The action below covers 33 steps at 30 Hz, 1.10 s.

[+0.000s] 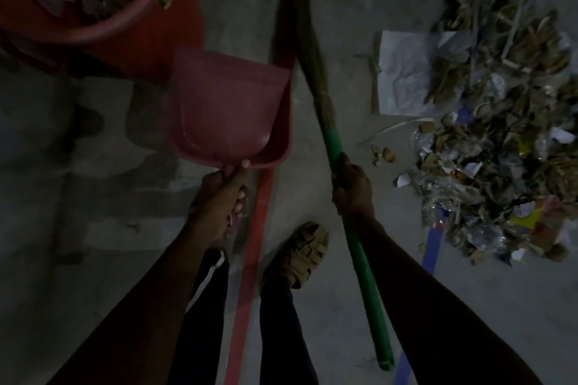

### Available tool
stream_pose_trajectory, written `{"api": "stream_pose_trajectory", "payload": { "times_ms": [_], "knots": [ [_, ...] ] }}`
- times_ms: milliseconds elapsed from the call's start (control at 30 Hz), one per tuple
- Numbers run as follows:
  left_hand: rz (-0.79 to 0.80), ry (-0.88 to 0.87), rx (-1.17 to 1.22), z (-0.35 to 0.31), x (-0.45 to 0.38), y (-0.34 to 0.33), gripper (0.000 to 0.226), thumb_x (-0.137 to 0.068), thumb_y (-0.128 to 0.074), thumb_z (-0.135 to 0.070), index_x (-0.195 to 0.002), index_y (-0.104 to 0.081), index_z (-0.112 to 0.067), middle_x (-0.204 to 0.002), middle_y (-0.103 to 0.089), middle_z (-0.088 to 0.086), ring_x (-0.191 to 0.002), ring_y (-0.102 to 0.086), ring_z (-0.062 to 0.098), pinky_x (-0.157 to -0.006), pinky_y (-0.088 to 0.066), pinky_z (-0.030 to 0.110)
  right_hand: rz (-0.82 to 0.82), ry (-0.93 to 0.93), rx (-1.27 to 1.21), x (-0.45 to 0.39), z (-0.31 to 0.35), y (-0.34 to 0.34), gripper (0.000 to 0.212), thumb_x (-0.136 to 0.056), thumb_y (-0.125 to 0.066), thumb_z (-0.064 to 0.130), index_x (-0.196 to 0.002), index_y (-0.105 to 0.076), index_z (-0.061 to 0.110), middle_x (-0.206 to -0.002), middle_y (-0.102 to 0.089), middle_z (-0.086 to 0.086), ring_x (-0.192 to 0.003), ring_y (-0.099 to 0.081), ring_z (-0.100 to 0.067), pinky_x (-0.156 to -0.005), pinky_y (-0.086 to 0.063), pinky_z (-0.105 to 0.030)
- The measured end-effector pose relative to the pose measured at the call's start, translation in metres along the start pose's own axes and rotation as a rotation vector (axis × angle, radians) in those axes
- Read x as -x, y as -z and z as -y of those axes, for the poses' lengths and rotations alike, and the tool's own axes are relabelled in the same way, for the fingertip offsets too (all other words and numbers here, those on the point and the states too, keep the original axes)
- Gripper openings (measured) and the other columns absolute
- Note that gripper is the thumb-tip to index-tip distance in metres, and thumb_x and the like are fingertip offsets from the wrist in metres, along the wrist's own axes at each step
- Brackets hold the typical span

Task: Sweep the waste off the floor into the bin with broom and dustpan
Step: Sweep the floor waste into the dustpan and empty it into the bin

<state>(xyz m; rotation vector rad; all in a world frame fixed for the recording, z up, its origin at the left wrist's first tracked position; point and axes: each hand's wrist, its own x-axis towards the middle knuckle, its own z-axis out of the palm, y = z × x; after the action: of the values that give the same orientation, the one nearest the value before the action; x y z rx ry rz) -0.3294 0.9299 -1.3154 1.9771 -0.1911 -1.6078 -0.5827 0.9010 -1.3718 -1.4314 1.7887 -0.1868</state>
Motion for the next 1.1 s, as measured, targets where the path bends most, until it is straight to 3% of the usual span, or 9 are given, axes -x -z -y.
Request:
{"api": "stream_pose_trajectory", "payload": {
  "times_ms": [133, 233, 400, 500, 567, 667, 767, 967, 1100],
  "knots": [
    [0.024, -0.048, -0.039, -0.027, 0.000, -0.013, 0.049, -0.091, -0.068, -0.054, -0.066, -0.047, -0.018, -0.052, -0.044, -0.001, -0.038, -0.037, 0.012, -0.046, -0.030, 0.024, 0.059, -0.186, 0.026, -0.029, 0.010, 0.002, 0.063, -0.088, -0.045, 0.025, -0.150, -0.037, 0.018, -0.099, -0.065, -0.019, -0.081, -0.066, -0.039, -0.065, -0.059, -0.053],
    [0.054, -0.064, -0.032, -0.049, -0.003, -0.024, 0.046, -0.091, -0.070, -0.051, -0.070, -0.049, -0.016, -0.053, -0.044, -0.001, -0.038, -0.037, 0.011, -0.042, -0.032, 0.020, -0.034, -0.293, -0.016, -0.038, 0.009, 0.020, 0.062, -0.084, -0.046, 0.029, -0.145, -0.043, 0.018, -0.100, -0.066, -0.018, -0.081, -0.067, -0.038, -0.065, -0.059, -0.053],
    [0.140, -0.095, -0.074, -0.093, -0.002, -0.039, 0.045, -0.092, -0.071, -0.047, -0.069, -0.048, -0.016, -0.051, -0.044, -0.002, -0.036, -0.036, 0.012, -0.042, -0.032, 0.022, -0.232, -0.561, -0.071, -0.038, -0.001, 0.069, 0.042, -0.081, -0.051, 0.023, -0.122, -0.055, 0.017, -0.097, -0.065, -0.017, -0.075, -0.068, -0.038, -0.055, -0.060, -0.053],
    [0.203, -0.100, -0.127, -0.124, 0.004, -0.045, 0.048, -0.090, -0.072, -0.049, -0.065, -0.048, -0.016, -0.051, -0.045, -0.001, -0.037, -0.037, 0.012, -0.045, -0.033, 0.024, -0.347, -0.514, 0.096, -0.020, 0.003, 0.102, 0.040, -0.079, -0.056, 0.010, -0.119, -0.053, 0.007, -0.104, -0.059, -0.021, -0.085, -0.063, -0.039, -0.067, -0.055, -0.043],
    [0.232, -0.124, -0.158, -0.145, 0.010, -0.050, 0.048, -0.088, -0.073, -0.050, -0.066, -0.048, -0.016, -0.052, -0.045, 0.000, -0.038, -0.038, 0.013, -0.046, -0.034, 0.025, -0.406, -0.463, 0.179, -0.009, 0.011, 0.123, 0.047, -0.084, -0.058, 0.004, -0.130, -0.048, 0.005, -0.114, -0.054, -0.024, -0.091, -0.059, -0.040, -0.069, -0.047, -0.038],
    [0.257, -0.156, -0.210, -0.174, 0.019, -0.068, 0.049, -0.087, -0.074, -0.049, -0.065, -0.047, -0.016, -0.052, -0.044, 0.000, -0.039, -0.038, 0.013, -0.044, -0.033, 0.023, -0.430, -0.414, 0.226, 0.005, 0.019, 0.150, 0.054, -0.090, -0.054, 0.003, -0.142, -0.040, 0.004, -0.122, -0.048, -0.026, -0.093, -0.057, -0.043, -0.066, -0.039, -0.035],
    [0.272, -0.195, -0.266, -0.198, 0.021, -0.094, 0.047, -0.088, -0.073, -0.048, -0.065, -0.049, -0.016, -0.049, -0.046, -0.002, -0.040, -0.038, 0.013, -0.044, -0.033, 0.023, -0.416, -0.297, 0.193, -0.004, 0.014, 0.163, 0.052, -0.091, -0.052, 0.005, -0.141, -0.039, 0.002, -0.122, -0.050, -0.026, -0.093, -0.055, -0.041, -0.064, -0.033, -0.033],
    [0.290, -0.237, -0.281, -0.206, -0.004, -0.176, 0.042, -0.091, -0.072, -0.047, -0.069, -0.049, -0.018, -0.048, -0.044, -0.003, -0.037, -0.037, 0.012, -0.044, -0.033, 0.022, -0.407, -0.193, 0.027, -0.062, -0.017, 0.171, 0.051, -0.090, -0.050, 0.022, -0.140, -0.048, 0.008, -0.108, -0.058, -0.018, -0.088, -0.059, -0.032, -0.068, -0.049, -0.039],
    [0.254, -0.235, -0.302, -0.194, -0.019, -0.228, 0.043, -0.087, -0.073, -0.053, -0.072, -0.049, -0.021, -0.049, -0.044, -0.002, -0.038, -0.038, 0.014, -0.051, -0.034, 0.024, -0.369, -0.212, -0.220, -0.095, -0.035, 0.180, 0.048, -0.094, -0.052, 0.021, -0.142, -0.049, 0.015, -0.090, -0.064, -0.016, -0.059, -0.064, -0.031, -0.050, -0.056, -0.048]
  ]
}}
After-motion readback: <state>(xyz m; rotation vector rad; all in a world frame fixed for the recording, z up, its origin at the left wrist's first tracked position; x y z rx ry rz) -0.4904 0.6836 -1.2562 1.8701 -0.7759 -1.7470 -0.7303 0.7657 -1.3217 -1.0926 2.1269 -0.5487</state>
